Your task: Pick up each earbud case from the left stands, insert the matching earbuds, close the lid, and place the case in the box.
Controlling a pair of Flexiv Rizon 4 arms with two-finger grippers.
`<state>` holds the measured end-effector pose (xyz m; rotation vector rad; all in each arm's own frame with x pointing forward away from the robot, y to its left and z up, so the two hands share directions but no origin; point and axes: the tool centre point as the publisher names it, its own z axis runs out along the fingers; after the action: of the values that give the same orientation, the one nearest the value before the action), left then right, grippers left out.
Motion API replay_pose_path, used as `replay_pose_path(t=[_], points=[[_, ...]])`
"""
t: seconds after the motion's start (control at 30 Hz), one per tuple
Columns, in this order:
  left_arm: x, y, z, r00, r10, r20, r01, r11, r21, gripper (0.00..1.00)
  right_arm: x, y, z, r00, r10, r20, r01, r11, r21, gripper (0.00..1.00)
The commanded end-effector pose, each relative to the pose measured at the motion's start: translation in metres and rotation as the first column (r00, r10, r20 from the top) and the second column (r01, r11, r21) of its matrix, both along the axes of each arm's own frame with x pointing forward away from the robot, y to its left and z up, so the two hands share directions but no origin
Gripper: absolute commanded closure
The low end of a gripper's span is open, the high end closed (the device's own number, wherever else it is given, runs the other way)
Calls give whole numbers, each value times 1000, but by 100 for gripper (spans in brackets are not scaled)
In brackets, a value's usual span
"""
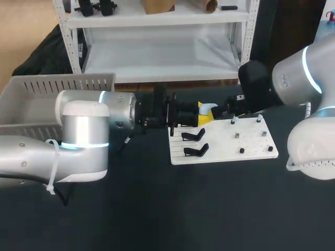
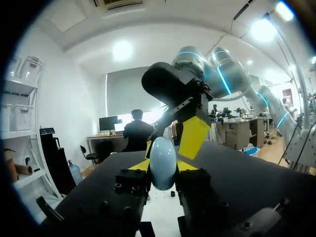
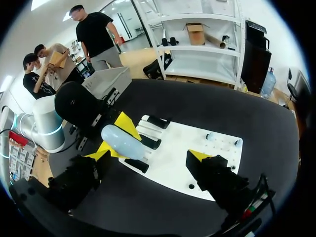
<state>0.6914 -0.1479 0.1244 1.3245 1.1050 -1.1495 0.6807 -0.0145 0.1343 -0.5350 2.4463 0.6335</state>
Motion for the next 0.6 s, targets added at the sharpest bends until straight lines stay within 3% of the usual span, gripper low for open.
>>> replay_pose_path(t=[0.03, 0.6], points=[[1, 0, -1, 1000, -1, 2, 1, 1000, -4, 100, 1, 3, -1, 1000, -15, 8, 15, 1000, -8, 0], [1, 0, -1, 1000, -1, 2, 1, 1000, -4, 100, 6, 1, 12, 999, -32, 41, 32, 999, -1, 0]])
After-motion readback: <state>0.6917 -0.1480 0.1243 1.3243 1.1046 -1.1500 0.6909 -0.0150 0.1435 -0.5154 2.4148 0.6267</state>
